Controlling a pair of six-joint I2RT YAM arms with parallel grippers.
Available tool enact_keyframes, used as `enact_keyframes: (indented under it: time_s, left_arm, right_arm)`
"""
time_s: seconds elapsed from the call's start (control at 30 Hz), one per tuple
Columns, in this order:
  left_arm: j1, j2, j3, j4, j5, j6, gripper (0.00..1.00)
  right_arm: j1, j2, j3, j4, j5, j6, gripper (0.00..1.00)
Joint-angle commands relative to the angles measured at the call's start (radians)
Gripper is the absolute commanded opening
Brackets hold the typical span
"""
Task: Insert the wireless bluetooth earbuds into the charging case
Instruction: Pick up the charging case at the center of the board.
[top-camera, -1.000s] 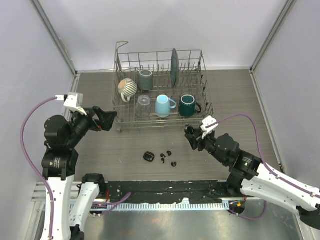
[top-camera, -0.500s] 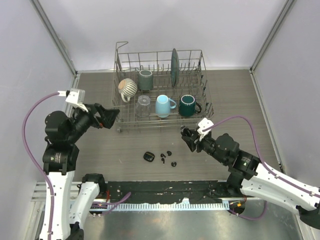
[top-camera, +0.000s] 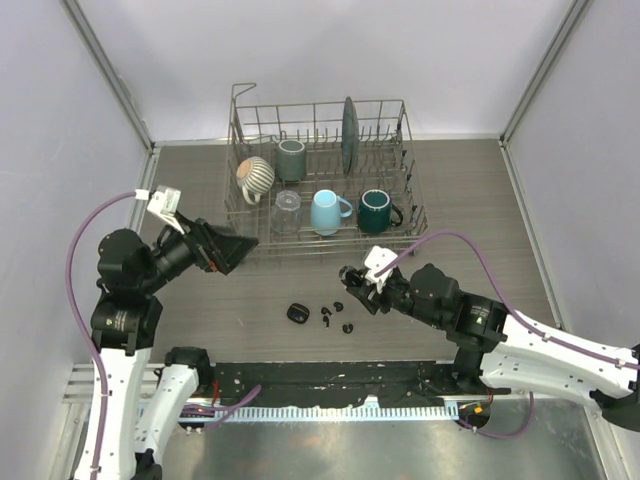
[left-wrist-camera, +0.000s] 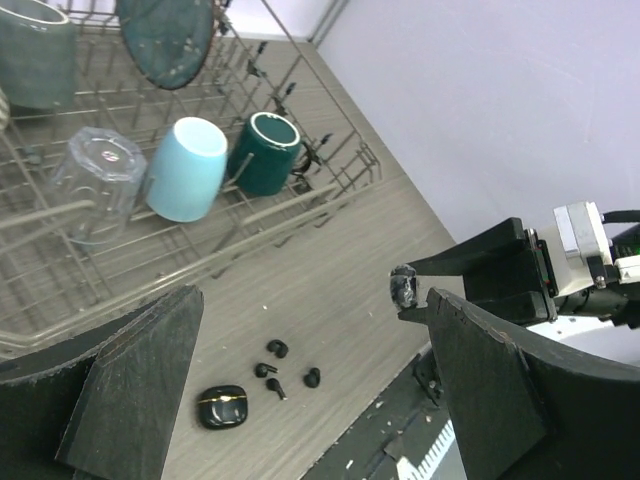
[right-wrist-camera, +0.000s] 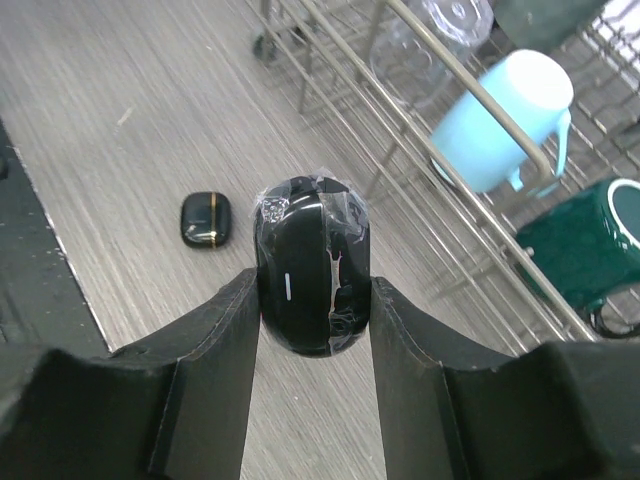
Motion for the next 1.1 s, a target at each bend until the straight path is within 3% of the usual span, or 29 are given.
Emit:
enact_keyframes:
  time_s: [0.0,0.1,0.33,0.43,0.67,1.07]
  left_arm:
    - [-0.041,-0.002,-0.014,0.058,0.037,-0.069,1.0]
    - [-0.117,0.015,-0.031,0.088,-0.001,-0.095,0.99]
    - [-0.5,0.121,-0.061,0.104,-0.3,-0.06,0.96]
    - [-0.608,0.173,-0.066,0.137,-0.36,-0.051,0.95]
    - [-0.705,0.265,-0.083,0.19,-0.394,-0.049,0.92]
    - [-0.766,0.377,-0.106,0.352,-0.319,-0.076,0.84]
  right_arm:
    - [0.058,-0.014,0.026,0.108,0.003,-0.055,0.01]
    - [0.107,0.008,0.004,0.167,0.016,-0.06,0.01]
    - [0.251,0.1,0.003,0.268,0.167,-0.109,0.01]
    - [0.277,0.121,-0.006,0.311,0.232,-0.101,0.01]
    - [0.285,0.117,-0.051,0.44,0.367,-0.048,0.01]
    - [0.285,0.058,-0.109,0.498,0.408,-0.039,0.01]
